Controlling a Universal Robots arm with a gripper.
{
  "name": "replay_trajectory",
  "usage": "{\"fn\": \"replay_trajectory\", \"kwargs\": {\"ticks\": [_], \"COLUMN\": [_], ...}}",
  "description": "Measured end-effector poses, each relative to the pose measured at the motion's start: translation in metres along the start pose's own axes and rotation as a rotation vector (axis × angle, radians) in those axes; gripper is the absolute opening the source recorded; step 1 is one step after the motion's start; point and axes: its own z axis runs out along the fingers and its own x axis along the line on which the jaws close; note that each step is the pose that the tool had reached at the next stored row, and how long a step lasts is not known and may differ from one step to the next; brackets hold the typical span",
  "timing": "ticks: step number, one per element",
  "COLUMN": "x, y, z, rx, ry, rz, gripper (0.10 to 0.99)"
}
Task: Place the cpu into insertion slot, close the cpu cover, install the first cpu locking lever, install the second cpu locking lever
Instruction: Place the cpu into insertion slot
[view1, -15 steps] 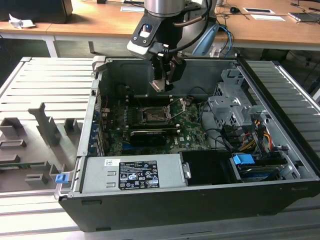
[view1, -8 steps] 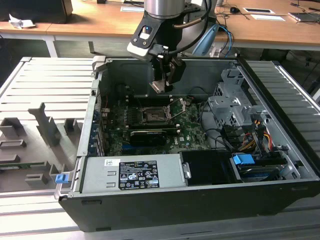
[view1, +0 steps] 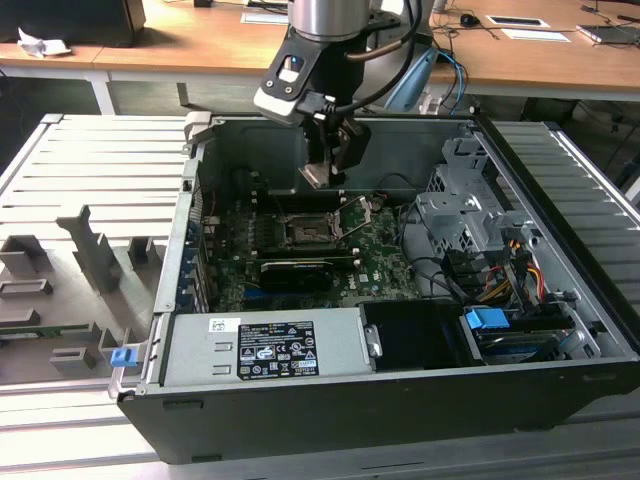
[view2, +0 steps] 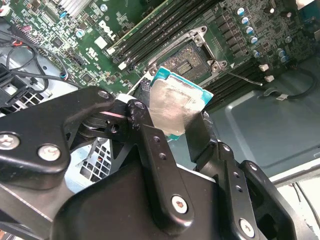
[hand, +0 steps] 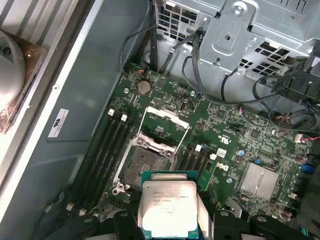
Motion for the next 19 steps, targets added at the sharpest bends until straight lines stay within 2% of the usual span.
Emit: {"fn": "replay_trajectory", "kwargs": {"ticks": [19], "x": [0.0], "y": [-0.0003], "z": [0.0036], "rx": [0.0], "ry": [-0.001], "rz": [0.013], "gripper": [0.525]}}
